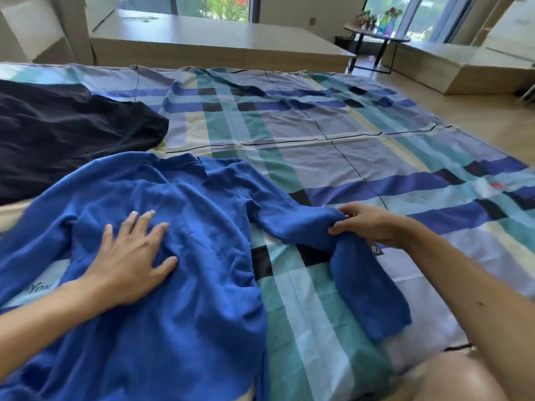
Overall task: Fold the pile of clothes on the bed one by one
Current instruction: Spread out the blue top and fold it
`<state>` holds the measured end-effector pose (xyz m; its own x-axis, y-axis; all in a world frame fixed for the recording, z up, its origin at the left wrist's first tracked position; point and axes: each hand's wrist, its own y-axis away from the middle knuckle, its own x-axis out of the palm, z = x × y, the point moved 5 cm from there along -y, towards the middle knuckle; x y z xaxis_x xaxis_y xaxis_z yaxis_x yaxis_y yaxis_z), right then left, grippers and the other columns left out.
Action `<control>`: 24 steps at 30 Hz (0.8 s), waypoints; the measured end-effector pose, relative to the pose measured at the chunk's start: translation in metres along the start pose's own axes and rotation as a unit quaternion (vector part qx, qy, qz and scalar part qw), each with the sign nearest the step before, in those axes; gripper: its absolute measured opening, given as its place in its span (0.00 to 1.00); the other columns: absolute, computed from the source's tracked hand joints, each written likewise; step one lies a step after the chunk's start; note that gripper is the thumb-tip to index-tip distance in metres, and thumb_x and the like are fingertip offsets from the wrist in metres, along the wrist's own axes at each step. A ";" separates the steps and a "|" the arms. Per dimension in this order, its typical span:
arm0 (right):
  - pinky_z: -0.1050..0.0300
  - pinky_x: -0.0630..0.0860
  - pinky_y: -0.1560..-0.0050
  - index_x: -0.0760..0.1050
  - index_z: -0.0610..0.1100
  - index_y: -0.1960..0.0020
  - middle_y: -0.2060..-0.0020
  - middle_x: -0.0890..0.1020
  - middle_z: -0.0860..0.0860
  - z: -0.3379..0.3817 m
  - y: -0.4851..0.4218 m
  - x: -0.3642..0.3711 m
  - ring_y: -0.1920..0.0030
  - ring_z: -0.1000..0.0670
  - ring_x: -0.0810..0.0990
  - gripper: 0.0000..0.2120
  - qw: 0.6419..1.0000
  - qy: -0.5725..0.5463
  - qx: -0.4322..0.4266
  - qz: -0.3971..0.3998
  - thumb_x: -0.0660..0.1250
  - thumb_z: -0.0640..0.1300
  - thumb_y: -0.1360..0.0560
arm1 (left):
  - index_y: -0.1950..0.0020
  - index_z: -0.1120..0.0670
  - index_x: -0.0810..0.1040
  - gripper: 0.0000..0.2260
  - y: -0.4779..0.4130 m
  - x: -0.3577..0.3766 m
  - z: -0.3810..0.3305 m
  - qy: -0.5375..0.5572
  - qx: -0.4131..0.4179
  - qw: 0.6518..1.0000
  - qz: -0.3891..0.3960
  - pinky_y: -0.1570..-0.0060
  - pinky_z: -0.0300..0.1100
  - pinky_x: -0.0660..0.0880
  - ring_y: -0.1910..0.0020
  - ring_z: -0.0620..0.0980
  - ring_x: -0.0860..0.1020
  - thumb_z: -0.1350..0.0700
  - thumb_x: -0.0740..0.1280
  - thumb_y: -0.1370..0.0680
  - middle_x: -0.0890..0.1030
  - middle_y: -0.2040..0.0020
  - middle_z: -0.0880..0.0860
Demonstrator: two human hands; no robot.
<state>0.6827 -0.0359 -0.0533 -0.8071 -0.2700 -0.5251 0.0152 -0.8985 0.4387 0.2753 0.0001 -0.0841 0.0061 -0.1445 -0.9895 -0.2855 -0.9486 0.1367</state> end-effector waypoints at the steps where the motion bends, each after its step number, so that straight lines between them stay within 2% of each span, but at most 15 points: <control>1: 0.54 0.80 0.44 0.82 0.47 0.42 0.48 0.86 0.48 0.001 0.000 -0.001 0.46 0.50 0.84 0.13 1.000 -0.010 -0.014 -0.005 0.69 0.35 0.24 | 0.22 0.51 0.65 0.30 -0.012 -0.014 -0.011 0.029 0.022 0.998 -0.049 0.25 0.61 0.55 0.20 0.58 0.54 0.38 0.59 0.21 0.59 0.20 0.56; 2: 0.54 0.80 0.44 0.81 0.47 0.41 0.48 0.86 0.48 0.001 0.001 0.000 0.46 0.50 0.84 0.13 1.000 -0.010 -0.019 -0.002 0.69 0.36 0.24 | 0.25 0.52 0.70 0.28 -0.027 -0.027 -0.024 0.072 0.046 0.993 -0.085 0.26 0.60 0.59 0.22 0.58 0.58 0.41 0.59 0.22 0.64 0.22 0.56; 4: 0.56 0.81 0.56 0.80 0.48 0.41 0.50 0.86 0.49 -0.003 0.005 0.002 0.52 0.50 0.85 0.14 1.000 0.012 0.000 0.027 0.73 0.40 0.25 | 0.28 0.53 0.74 0.20 -0.062 -0.045 -0.060 0.157 0.100 0.978 -0.094 0.27 0.54 0.62 0.25 0.57 0.63 0.50 0.61 0.20 0.69 0.26 0.54; 5: 0.56 0.80 0.62 0.80 0.48 0.41 0.51 0.86 0.48 -0.005 0.008 0.004 0.55 0.50 0.85 0.16 0.998 0.030 0.020 0.049 0.76 0.44 0.27 | 0.29 0.54 0.74 0.18 -0.080 -0.051 -0.080 0.165 0.133 0.973 -0.087 0.27 0.52 0.63 0.26 0.56 0.64 0.56 0.61 0.19 0.70 0.27 0.53; 6: 0.52 0.81 0.63 0.79 0.49 0.41 0.51 0.86 0.48 -0.010 0.011 0.005 0.55 0.48 0.85 0.20 0.995 0.051 0.043 0.068 0.78 0.48 0.31 | 0.29 0.53 0.74 0.19 -0.098 -0.054 -0.101 0.153 0.167 0.971 -0.082 0.28 0.52 0.64 0.26 0.56 0.65 0.61 0.61 0.20 0.70 0.27 0.52; 8: 0.44 0.81 0.49 0.80 0.50 0.41 0.47 0.85 0.46 -0.020 0.017 0.000 0.48 0.44 0.85 0.28 0.988 0.090 0.079 0.097 0.80 0.54 0.39 | 0.27 0.52 0.71 0.23 -0.133 -0.058 -0.131 0.104 0.188 0.974 -0.069 0.30 0.54 0.66 0.27 0.56 0.65 0.64 0.60 0.22 0.70 0.27 0.52; 10: 0.45 0.76 0.50 0.81 0.47 0.42 0.46 0.84 0.42 -0.027 0.023 -0.005 0.47 0.44 0.85 0.29 0.981 0.107 0.090 0.135 0.80 0.55 0.40 | 0.24 0.53 0.66 0.25 -0.171 -0.057 -0.139 0.060 0.115 0.991 -0.045 0.32 0.57 0.67 0.27 0.60 0.66 0.61 0.62 0.22 0.68 0.26 0.57; 12: 0.49 0.71 0.53 0.83 0.43 0.45 0.48 0.84 0.39 -0.032 0.027 -0.015 0.54 0.47 0.83 0.22 0.978 0.106 0.091 0.153 0.79 0.52 0.36 | 0.23 0.56 0.62 0.27 -0.197 -0.054 -0.129 0.063 -0.006 0.998 -0.018 0.32 0.59 0.68 0.27 0.65 0.66 0.54 0.63 0.22 0.66 0.26 0.62; 14: 0.52 0.74 0.54 0.84 0.41 0.49 0.52 0.86 0.40 -0.034 0.029 -0.030 0.57 0.49 0.84 0.13 0.985 0.089 0.072 0.127 0.79 0.46 0.31 | 0.23 0.59 0.61 0.31 -0.210 -0.050 -0.115 0.075 -0.097 0.992 -0.002 0.35 0.55 0.70 0.29 0.65 0.70 0.49 0.65 0.22 0.68 0.26 0.63; 16: 0.57 0.76 0.56 0.85 0.39 0.53 0.56 0.87 0.41 -0.034 0.023 -0.053 0.58 0.49 0.84 0.08 0.996 0.057 0.034 0.057 0.76 0.42 0.29 | 0.24 0.61 0.64 0.30 -0.217 -0.048 -0.104 0.075 -0.142 0.987 -0.013 0.41 0.50 0.73 0.32 0.63 0.74 0.50 0.67 0.22 0.73 0.30 0.62; 18: 0.57 0.77 0.55 0.86 0.40 0.53 0.56 0.87 0.41 -0.036 0.017 -0.073 0.56 0.48 0.85 0.07 1.000 0.017 -0.001 -0.009 0.76 0.42 0.29 | 0.33 0.62 0.73 0.20 -0.228 -0.047 -0.102 0.104 -0.129 0.986 -0.022 0.51 0.46 0.74 0.41 0.61 0.79 0.56 0.68 0.23 0.79 0.39 0.63; 20: 0.49 0.77 0.46 0.85 0.41 0.48 0.52 0.86 0.40 -0.040 0.013 -0.085 0.49 0.43 0.85 0.14 0.999 -0.029 -0.021 -0.022 0.78 0.44 0.32 | 0.45 0.59 0.79 0.08 -0.239 -0.048 -0.105 0.177 -0.088 0.980 -0.037 0.59 0.43 0.72 0.53 0.58 0.78 0.61 0.67 0.23 0.80 0.50 0.60; 22: 0.46 0.75 0.44 0.84 0.41 0.45 0.49 0.86 0.39 -0.046 0.011 -0.092 0.45 0.39 0.84 0.24 0.998 -0.059 -0.019 -0.017 0.81 0.49 0.38 | 0.45 0.54 0.79 0.07 -0.249 -0.059 -0.105 0.248 -0.064 0.962 -0.090 0.53 0.43 0.73 0.51 0.58 0.77 0.60 0.67 0.22 0.79 0.49 0.58; 24: 0.47 0.76 0.47 0.84 0.42 0.46 0.50 0.85 0.38 -0.050 0.011 -0.102 0.49 0.40 0.85 0.28 0.997 -0.072 -0.016 -0.024 0.80 0.52 0.43 | 0.43 0.52 0.79 0.09 -0.259 -0.074 -0.106 0.272 -0.055 0.949 -0.148 0.46 0.45 0.74 0.46 0.60 0.78 0.59 0.66 0.22 0.80 0.44 0.59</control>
<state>0.7949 -0.0358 -0.0311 -0.8837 -0.1753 -0.4341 -0.0096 -0.9203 0.3912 0.4500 0.2268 -0.0411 0.5725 0.0367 -0.8191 -0.0935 -0.9896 -0.1097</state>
